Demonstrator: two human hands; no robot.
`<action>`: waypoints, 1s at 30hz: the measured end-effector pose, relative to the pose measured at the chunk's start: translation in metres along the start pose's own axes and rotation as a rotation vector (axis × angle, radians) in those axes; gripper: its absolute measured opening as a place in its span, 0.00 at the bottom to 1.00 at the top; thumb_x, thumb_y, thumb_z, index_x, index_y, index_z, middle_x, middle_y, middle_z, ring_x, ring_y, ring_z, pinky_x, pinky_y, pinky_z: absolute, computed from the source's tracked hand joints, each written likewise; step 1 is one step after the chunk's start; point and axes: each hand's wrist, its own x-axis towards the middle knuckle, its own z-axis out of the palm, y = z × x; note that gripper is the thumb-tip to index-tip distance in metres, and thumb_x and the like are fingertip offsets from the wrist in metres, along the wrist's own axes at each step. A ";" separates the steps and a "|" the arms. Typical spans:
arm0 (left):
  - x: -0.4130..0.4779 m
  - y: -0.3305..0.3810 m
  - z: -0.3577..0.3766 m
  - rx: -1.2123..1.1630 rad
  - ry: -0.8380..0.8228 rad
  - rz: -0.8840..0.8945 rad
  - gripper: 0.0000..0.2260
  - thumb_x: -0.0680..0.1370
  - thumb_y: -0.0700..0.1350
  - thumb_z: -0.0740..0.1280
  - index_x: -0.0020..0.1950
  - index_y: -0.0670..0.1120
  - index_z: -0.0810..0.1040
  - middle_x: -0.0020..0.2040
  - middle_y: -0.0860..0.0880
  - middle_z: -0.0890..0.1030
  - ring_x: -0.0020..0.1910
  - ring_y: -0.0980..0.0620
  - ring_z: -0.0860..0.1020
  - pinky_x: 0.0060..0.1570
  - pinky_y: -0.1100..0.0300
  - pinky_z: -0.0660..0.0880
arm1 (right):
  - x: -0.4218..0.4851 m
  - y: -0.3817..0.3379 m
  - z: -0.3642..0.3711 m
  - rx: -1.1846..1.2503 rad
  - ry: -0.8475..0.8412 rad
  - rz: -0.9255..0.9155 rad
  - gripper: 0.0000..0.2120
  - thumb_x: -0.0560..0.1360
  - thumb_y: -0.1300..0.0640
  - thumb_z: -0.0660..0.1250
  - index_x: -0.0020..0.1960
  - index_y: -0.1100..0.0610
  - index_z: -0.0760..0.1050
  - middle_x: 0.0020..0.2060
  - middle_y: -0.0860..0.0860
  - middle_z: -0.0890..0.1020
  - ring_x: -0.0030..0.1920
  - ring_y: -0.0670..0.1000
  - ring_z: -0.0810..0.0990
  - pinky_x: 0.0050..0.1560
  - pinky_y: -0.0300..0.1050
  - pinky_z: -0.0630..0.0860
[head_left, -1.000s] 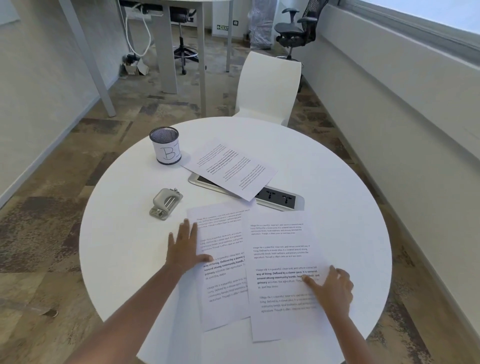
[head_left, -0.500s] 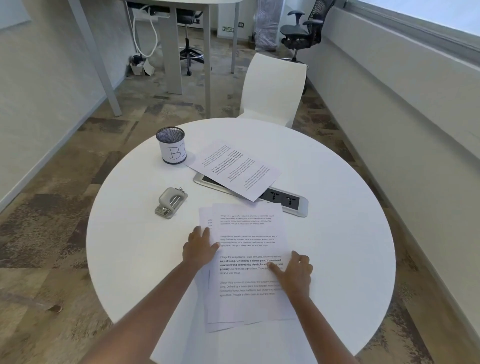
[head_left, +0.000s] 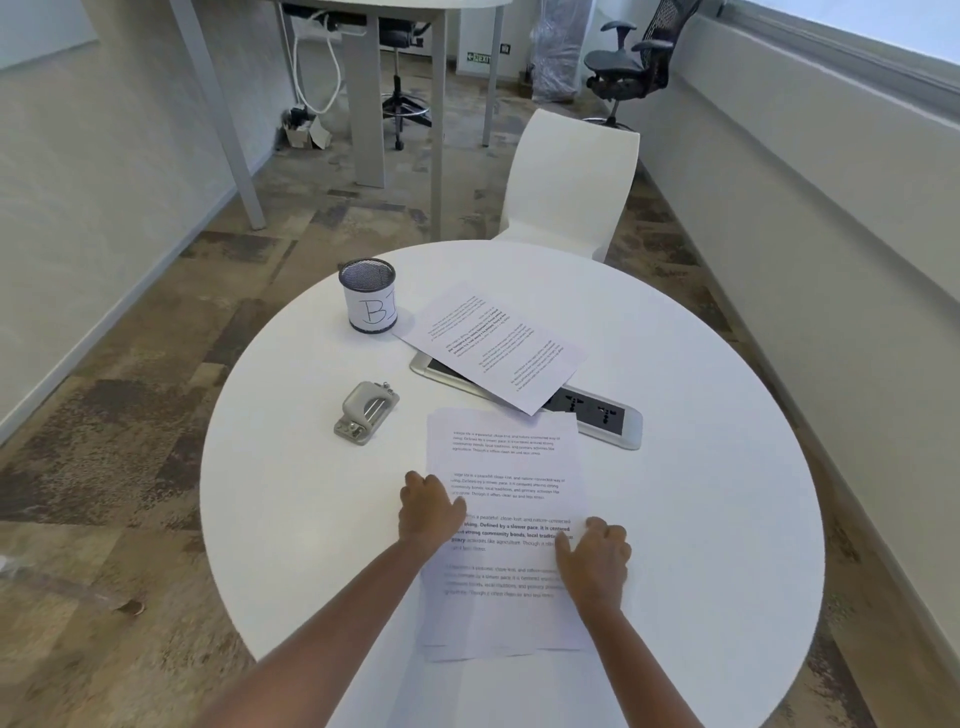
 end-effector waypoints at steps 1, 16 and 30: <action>0.004 0.001 -0.002 0.019 -0.002 0.002 0.19 0.78 0.47 0.61 0.63 0.36 0.67 0.65 0.39 0.64 0.65 0.42 0.66 0.61 0.51 0.70 | 0.000 -0.004 0.003 -0.015 -0.006 -0.011 0.22 0.75 0.53 0.63 0.65 0.63 0.65 0.62 0.60 0.68 0.63 0.60 0.67 0.58 0.51 0.70; 0.065 -0.009 -0.012 0.317 0.111 0.298 0.29 0.79 0.53 0.58 0.75 0.42 0.52 0.77 0.41 0.53 0.75 0.43 0.53 0.73 0.52 0.56 | 0.057 -0.049 0.006 -0.156 0.129 -0.299 0.23 0.75 0.58 0.61 0.69 0.59 0.61 0.66 0.56 0.68 0.67 0.57 0.66 0.57 0.52 0.73; 0.092 -0.027 -0.011 0.453 0.109 0.373 0.32 0.77 0.62 0.54 0.75 0.48 0.52 0.77 0.45 0.54 0.76 0.47 0.53 0.72 0.52 0.55 | 0.128 -0.112 0.017 -0.497 0.165 -0.528 0.16 0.76 0.70 0.54 0.62 0.65 0.68 0.71 0.59 0.65 0.74 0.57 0.56 0.63 0.49 0.67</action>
